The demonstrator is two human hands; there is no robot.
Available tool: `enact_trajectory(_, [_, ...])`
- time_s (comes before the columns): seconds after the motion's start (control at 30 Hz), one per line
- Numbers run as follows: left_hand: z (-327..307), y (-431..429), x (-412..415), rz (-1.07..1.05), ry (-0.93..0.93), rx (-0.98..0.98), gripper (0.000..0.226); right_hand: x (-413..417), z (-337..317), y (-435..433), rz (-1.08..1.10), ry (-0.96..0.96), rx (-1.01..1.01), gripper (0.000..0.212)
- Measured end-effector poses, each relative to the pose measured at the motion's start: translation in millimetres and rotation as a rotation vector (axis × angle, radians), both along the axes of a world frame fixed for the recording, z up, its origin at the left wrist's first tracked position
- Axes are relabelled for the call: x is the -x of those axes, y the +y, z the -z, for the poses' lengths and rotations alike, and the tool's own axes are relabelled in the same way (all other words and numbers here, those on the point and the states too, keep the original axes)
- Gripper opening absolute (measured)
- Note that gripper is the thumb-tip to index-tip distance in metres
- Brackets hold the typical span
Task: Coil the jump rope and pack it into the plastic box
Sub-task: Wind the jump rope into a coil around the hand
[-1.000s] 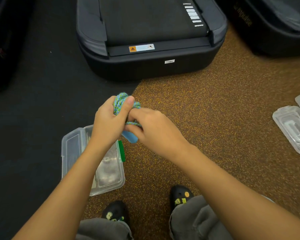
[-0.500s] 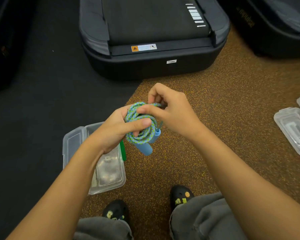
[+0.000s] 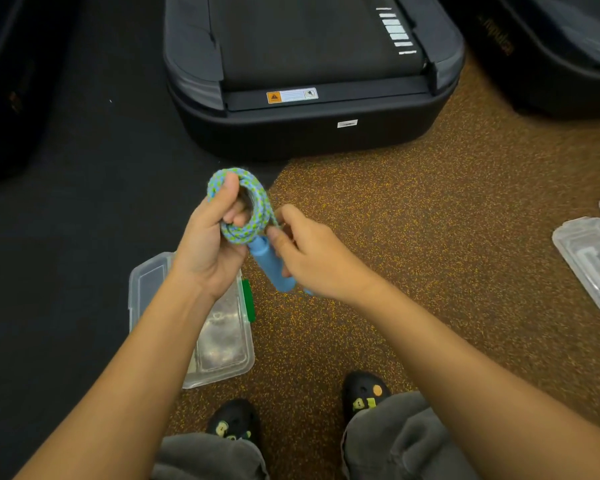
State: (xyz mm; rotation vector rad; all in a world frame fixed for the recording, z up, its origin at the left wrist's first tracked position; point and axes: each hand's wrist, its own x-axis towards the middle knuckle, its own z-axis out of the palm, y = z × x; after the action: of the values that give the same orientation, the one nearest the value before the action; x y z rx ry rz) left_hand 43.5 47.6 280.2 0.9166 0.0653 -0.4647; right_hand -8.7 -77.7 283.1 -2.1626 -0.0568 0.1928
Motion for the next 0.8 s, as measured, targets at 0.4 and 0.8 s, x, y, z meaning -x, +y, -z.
enact_trajectory(0.4, [18.5,-9.1,4.1,-0.355,-0.209,-0.658,0.014,17.0,3.3,17.2,-0.221,-0.003,0.369,0.009])
enact_trajectory(0.8, [9.7,-12.6,11.3,-0.136,-0.490,-0.966,0.030,9.9,-10.1,1.4,-0.059,-0.321,0.265,0.017])
